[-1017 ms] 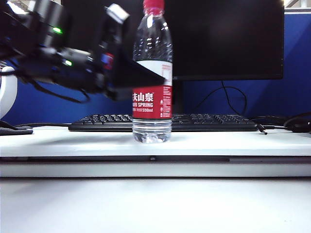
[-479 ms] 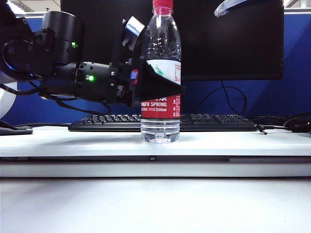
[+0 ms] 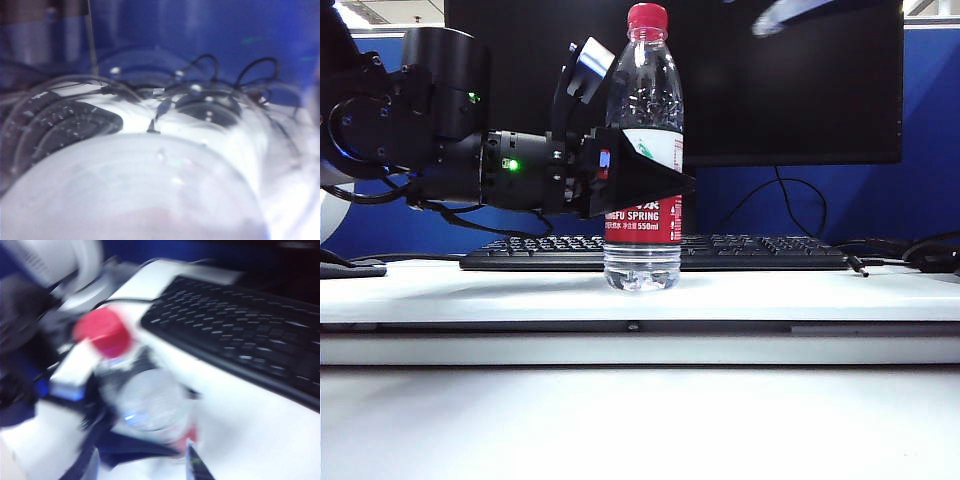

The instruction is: Unscrew the cap from the plastic bottle on the table.

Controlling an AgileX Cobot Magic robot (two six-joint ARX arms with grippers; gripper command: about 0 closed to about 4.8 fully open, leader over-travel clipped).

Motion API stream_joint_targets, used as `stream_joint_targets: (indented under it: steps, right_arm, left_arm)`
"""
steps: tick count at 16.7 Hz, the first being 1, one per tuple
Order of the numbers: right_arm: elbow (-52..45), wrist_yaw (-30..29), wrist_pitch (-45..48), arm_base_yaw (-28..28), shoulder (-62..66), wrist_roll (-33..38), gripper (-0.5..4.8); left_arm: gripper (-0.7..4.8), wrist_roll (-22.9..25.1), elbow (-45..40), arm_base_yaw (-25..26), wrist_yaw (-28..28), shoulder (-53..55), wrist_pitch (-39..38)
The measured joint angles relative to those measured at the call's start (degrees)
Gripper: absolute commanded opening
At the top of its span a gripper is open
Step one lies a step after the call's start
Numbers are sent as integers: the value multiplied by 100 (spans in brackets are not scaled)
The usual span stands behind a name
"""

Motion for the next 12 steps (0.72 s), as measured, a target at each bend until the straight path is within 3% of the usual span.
stream_joint_targets:
  steps: [1,3,6,8,12]
  right_arm:
    - [0,46,74,212,107,-179,225]
    - [-4,664,293,568,297,-315,225]
    - [-4,1727,973,935,461,-634,236]
    - [-4,2420,1563,1043,619,-675,392]
    - [-4,3515,2474,1652,1211,-560,398]
  left_arm:
    - [329,-7,0,0,-7,2,4]
    - [276,-4,0,0,-9,4,15]
    - [276,-9,0,0,-22,4,17]
    - [276,-9,0,0,-24,4,17]
    - [276,-46,0,0,-28,4,17]
